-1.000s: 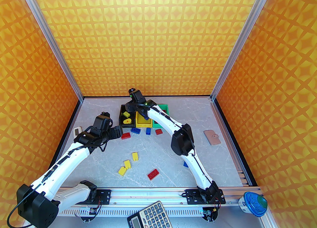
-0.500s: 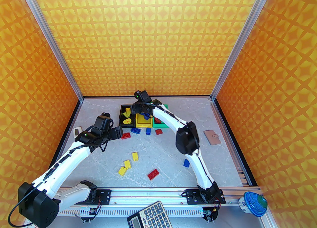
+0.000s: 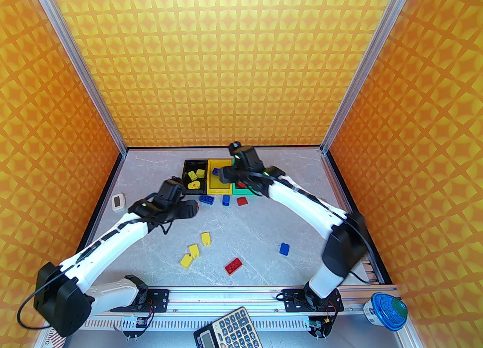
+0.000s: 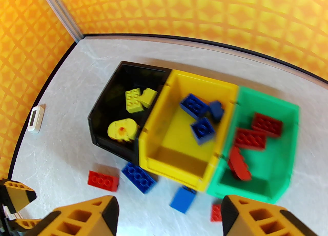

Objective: Sort the legos into containers by color

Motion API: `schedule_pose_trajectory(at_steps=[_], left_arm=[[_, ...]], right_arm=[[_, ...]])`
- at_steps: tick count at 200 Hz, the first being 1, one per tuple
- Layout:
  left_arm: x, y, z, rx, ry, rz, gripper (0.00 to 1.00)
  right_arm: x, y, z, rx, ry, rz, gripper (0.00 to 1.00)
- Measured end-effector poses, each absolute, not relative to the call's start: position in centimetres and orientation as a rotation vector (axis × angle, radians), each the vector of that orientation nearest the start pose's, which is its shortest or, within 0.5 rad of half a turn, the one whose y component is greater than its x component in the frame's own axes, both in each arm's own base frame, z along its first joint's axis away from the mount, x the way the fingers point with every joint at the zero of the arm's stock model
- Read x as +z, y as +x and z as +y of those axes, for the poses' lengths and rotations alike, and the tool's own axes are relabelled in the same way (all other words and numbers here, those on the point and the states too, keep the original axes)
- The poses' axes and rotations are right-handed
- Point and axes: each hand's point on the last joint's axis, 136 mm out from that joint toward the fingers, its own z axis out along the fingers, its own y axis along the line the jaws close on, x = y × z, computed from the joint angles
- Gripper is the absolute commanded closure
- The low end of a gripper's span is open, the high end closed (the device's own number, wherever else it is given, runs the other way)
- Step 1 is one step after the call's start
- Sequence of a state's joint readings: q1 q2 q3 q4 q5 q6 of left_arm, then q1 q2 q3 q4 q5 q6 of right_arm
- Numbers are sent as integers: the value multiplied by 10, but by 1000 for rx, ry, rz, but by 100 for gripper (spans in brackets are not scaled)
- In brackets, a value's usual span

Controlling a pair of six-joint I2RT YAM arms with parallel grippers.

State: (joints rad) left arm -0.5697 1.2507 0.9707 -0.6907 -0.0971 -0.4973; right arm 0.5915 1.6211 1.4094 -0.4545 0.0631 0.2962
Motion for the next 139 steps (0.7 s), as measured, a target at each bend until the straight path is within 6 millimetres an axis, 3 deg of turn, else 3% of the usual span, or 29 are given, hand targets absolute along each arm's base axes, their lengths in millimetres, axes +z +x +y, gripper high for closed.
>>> schedule_pose_trajectory(at_steps=[26,62,99,139], left_arm=[[149,267,-195,-365,233,2570,21],[150,226,-250,-500,572,2537,21],[137,185,-285,-560,861,2521,21],[106,164,-308,-518,1058,2563,22]], right_arm=[[222,398,230,372,-228,2273,29],[213,394,204,325,-163,2292,29],[230,386,189,310,-129,2247,28],[248,382,174,288,-91,2201,27]])
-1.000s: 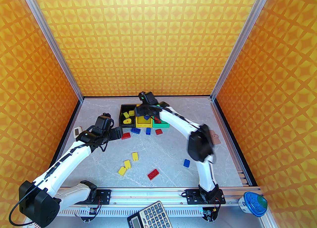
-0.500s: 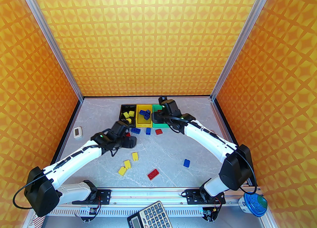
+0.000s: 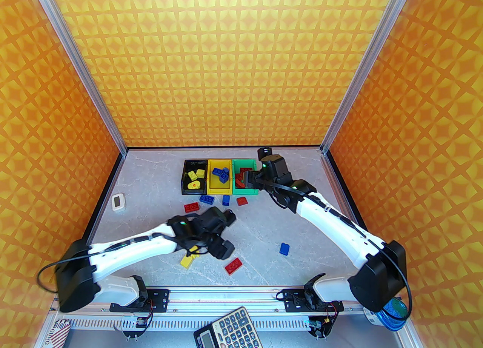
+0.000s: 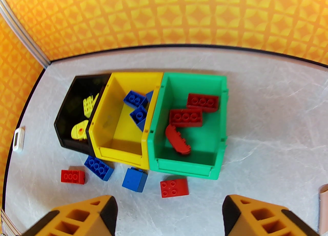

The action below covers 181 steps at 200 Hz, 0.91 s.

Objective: Sort the legos into containers by color

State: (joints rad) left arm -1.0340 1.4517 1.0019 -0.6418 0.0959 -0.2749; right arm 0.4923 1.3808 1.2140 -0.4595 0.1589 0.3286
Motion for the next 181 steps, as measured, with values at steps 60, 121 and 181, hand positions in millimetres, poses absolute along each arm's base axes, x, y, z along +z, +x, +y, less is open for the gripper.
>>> schedule_pose_trajectory(at_steps=[60,121,181], left_arm=[[83,147,-333,-477,1236,2565,22],[64,125,-351,-457,1363,2585,27],[45,120,-351,-394,1408,2647,29]], right_arm=[[244,377,146,208,-28,2216,26],[244,374,134,188,-4,2219,25],[243,373,134,186,-6,2222,25]])
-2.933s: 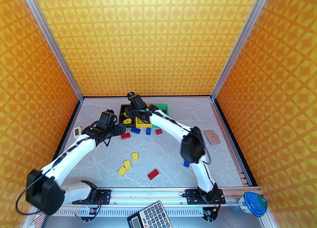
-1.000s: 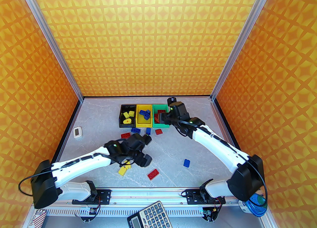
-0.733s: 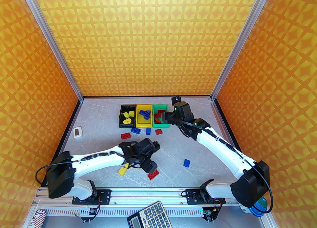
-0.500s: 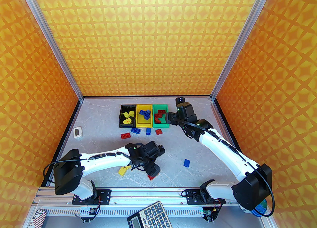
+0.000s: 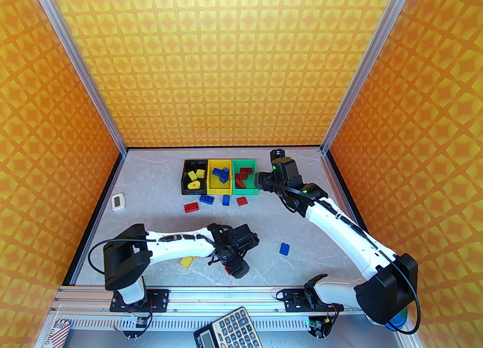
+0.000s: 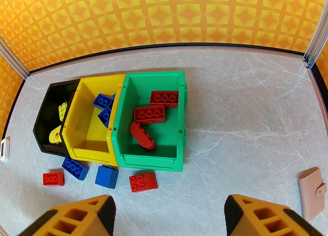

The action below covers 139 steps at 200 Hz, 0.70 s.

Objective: Sort the legos into containers by color

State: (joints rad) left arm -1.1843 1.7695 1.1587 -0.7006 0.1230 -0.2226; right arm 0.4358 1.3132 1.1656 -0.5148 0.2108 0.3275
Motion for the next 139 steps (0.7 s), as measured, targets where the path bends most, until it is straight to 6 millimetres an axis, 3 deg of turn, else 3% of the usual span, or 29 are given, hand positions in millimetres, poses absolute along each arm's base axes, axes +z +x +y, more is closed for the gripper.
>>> schedule_pose_trajectory(at_steps=[50,108,139], left_arm=[[32,115,-346,-343,1443,2687,40],[27,114,-342,-317,1461,2703,60],[27,114,-342,-316,1461,2703,65]], right_arm=[[242,372,134,182,-10,2227,25],[242,372,134,177,-19,2227,25],[241,371,133,173,-20,2233,25]])
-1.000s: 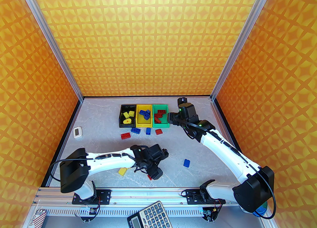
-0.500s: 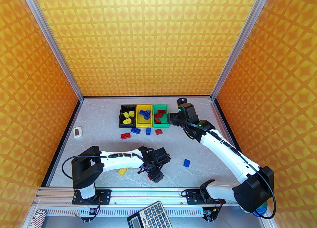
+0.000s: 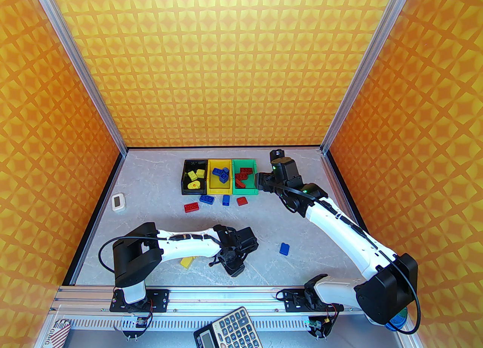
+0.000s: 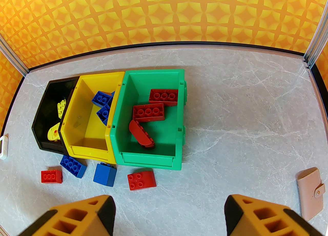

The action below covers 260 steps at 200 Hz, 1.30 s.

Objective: Sort the legos into containers by color

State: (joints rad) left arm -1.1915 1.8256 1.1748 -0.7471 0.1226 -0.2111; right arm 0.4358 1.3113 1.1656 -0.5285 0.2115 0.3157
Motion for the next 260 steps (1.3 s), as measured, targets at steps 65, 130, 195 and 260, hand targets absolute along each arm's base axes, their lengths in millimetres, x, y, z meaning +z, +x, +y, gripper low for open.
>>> schedule_pose_trajectory(at_steps=[65,130,195,260], left_arm=[[31,128,-340,-311,1407,2705,71],[100,207,-345,-396,1122,2586,73],[183,319,-339,-430,734,2457,72],[191,402,-372,-445,553,2418,71]], right_arm=[[254,363,122,140,-6,2206,25],[261,352,105,116,31,2181,24],[262,338,94,93,42,2177,24],[245,330,90,70,38,2217,25]])
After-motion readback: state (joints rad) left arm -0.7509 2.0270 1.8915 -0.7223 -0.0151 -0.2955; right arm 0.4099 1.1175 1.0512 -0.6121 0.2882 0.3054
